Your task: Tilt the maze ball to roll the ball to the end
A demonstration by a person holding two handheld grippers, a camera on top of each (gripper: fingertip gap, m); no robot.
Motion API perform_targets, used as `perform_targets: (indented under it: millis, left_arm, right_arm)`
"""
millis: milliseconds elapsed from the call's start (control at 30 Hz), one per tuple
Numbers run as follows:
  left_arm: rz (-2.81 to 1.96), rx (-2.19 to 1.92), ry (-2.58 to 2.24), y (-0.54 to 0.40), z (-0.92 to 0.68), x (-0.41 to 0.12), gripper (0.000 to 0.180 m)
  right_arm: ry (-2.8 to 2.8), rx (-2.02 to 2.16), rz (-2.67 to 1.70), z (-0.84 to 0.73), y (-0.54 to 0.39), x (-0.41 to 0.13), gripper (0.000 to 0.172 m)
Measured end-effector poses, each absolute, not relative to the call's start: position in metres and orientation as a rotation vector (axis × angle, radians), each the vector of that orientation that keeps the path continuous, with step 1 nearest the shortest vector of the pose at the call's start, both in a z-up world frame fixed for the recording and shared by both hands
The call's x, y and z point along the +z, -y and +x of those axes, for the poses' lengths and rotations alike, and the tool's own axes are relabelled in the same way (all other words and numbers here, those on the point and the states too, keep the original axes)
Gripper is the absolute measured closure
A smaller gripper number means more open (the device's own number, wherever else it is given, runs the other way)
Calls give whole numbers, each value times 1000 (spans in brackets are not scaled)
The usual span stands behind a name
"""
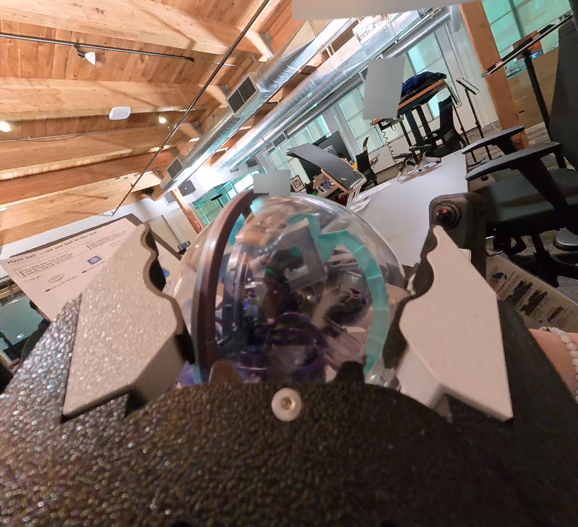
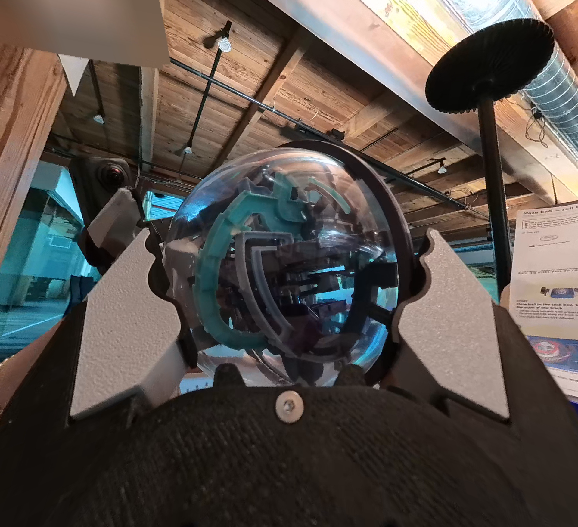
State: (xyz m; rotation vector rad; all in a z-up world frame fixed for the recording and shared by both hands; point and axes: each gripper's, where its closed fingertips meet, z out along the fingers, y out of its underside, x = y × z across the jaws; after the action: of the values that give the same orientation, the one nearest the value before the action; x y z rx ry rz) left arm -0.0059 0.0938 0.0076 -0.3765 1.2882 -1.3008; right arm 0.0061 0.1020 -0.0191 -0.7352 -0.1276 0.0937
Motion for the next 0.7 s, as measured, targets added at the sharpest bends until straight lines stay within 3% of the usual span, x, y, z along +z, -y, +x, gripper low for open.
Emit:
perform_targets:
  millis: [700]
  left_arm:
    - [-464, -1285, -1325, -104, 1, 0, 23]
  right_arm:
    - [96, 146, -765, 10, -111, -26, 18]
